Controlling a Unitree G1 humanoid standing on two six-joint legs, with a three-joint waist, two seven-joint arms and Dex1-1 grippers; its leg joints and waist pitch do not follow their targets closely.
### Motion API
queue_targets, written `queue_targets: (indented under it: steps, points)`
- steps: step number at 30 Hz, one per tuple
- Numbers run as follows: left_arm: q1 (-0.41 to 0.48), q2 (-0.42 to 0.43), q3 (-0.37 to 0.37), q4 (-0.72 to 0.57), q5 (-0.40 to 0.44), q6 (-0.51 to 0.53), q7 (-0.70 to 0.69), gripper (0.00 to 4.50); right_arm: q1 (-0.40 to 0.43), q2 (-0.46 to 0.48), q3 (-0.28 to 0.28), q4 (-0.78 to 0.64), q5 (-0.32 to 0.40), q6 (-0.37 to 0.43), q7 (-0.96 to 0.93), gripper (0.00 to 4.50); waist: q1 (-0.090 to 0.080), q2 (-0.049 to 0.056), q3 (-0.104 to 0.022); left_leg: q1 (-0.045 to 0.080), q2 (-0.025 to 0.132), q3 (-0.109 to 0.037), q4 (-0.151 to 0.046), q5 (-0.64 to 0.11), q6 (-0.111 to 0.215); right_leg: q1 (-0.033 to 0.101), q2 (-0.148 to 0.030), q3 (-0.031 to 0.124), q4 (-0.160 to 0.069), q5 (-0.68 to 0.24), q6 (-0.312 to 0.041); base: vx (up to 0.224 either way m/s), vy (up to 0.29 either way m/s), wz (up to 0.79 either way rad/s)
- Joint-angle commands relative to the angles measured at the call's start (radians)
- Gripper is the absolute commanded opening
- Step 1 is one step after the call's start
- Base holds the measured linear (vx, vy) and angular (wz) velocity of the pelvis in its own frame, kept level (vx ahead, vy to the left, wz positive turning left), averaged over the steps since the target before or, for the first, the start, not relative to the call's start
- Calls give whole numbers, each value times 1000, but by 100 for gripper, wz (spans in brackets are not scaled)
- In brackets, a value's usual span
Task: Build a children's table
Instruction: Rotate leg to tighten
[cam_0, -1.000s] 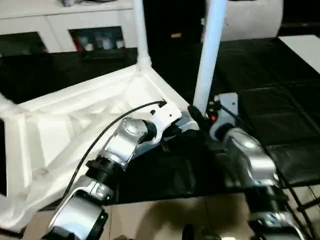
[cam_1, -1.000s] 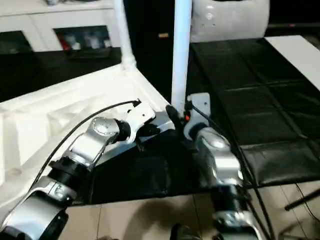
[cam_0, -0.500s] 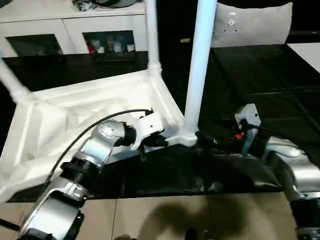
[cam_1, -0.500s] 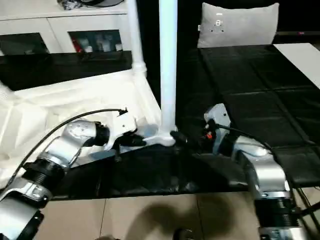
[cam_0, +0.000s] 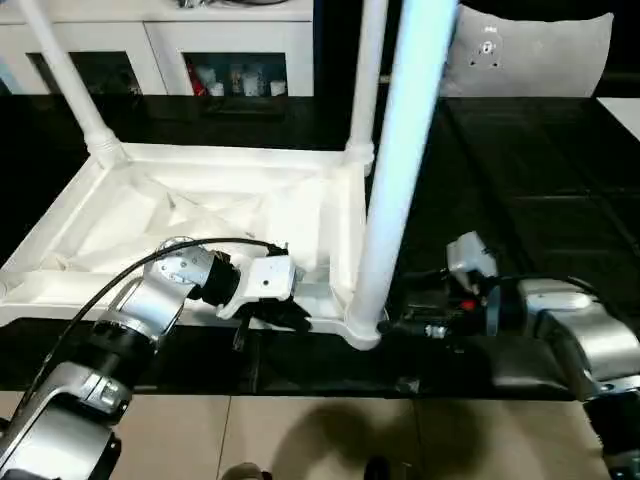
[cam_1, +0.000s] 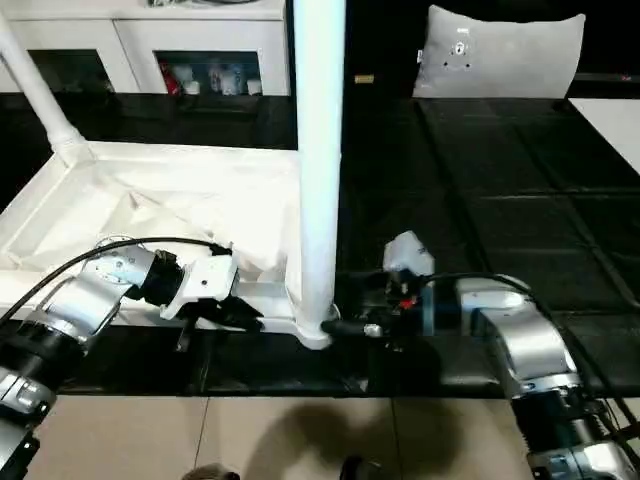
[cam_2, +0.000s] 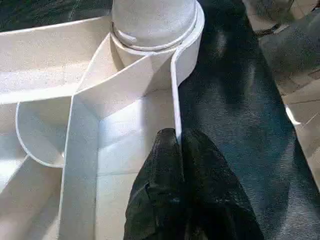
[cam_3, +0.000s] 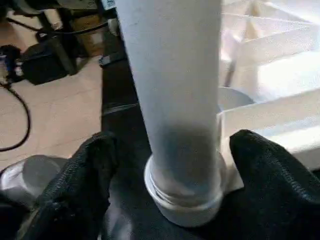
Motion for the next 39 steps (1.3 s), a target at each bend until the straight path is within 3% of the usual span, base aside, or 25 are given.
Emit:
queue_targets:
  steps: [1,4,12,18,21,25,27,28,29,31,32,34,36,37,38,39]
  points:
    - [9,5,-37,-34,3,-28,-36,0,-15,3,14,-3,12,9,24,342,-4,-13,-61,-1,31,7,-81,-133,115,67,-66,72,-63,-396,-67,0,0,0]
    - [10,4,-38,-48,5,-28,-40,0,-30,19,32,21,3,6,43,324,0,-16,-56,0,30,8,-82,-139,103,68,-67,73,-66,-419,-61,0,0,0]
    - [9,23,-40,-59,5,-32,-54,0,-64,38,52,74,-7,-14,47,257,2,-9,-51,1,32,5,-85,-153,93,68,-67,74,-65,-407,-76,0,0,0]
    - [5,22,-38,-52,14,-16,-39,0,-59,48,58,60,3,2,57,207,2,-9,-49,1,32,5,-87,-155,90,69,-66,76,-64,-399,-83,0,0,0]
    - [-1,2,-22,-59,20,73,16,0,-23,53,52,4,22,36,18,200,5,-5,-47,4,34,5,-88,-159,84,69,-67,77,-66,-411,-83,0,0,0]
    - [-3,-41,2,-105,-2,205,79,0,27,86,42,-76,-3,127,-141,195,2,-8,-40,4,31,5,-94,-182,65,69,-65,77,-73,-455,-70,0,0,0]
    - [-11,-89,14,-133,-1,288,149,0,40,168,8,-104,-31,205,-325,195,-5,-7,-29,14,17,6,-93,-252,44,66,-62,63,-96,-580,-21,0,0,0]
    - [-13,-102,16,-138,2,307,168,0,41,192,-3,-107,-38,218,-371,195,-12,-2,-22,26,11,5,-91,-291,24,61,-60,49,-114,-651,14,0,0,0]
    - [-15,-112,16,-141,4,319,179,0,40,212,-11,-107,-44,224,-406,194,-25,-2,-26,32,7,2,-86,-306,13,65,-63,36,-127,-672,38,0,0,0]
    - [-24,-138,16,-152,16,363,219,0,33,266,-33,-104,-75,252,-522,194,-43,1,-22,16,15,-9,-95,-331,19,81,-56,23,-128,-652,67,0,0,0]
    - [-29,-154,17,-157,21,389,241,0,29,294,-43,-101,-94,266,-585,194,-55,10,-16,25,26,-15,-102,-386,18,80,-52,15,-137,-655,77,0,0,0]
    - [-53,-199,21,-149,39,438,308,0,9,375,-74,-70,-134,275,-744,194,-79,13,-15,12,42,-31,-113,-446,17,95,-58,21,-118,-617,72,0,0,0]
    - [-87,-249,30,-119,58,468,389,0,-29,464,-119,-10,-164,262,-919,194,-92,16,-12,9,47,-39,-121,-509,10,93,-61,34,-99,-624,67,0,0,0]
    - [-97,-264,35,-110,62,476,413,0,-43,487,-133,12,-175,254,-969,194,-102,19,-11,15,37,-36,-116,-513,7,87,-64,36,-107,-652,66,0,0,0]
    - [-112,-287,42,-96,71,482,449,0,-70,522,-153,51,-189,231,-1044,194,-110,17,-13,23,16,-27,-98,-469,5,77,-70,26,-128,-701,72,0,0,0]
    - [-122,-302,46,-87,77,485,472,0,-88,546,-166,78,-198,215,-1094,194,-116,14,-11,23,6,-23,-89,-436,8,73,-72,18,-140,-724,78,0,0,0]
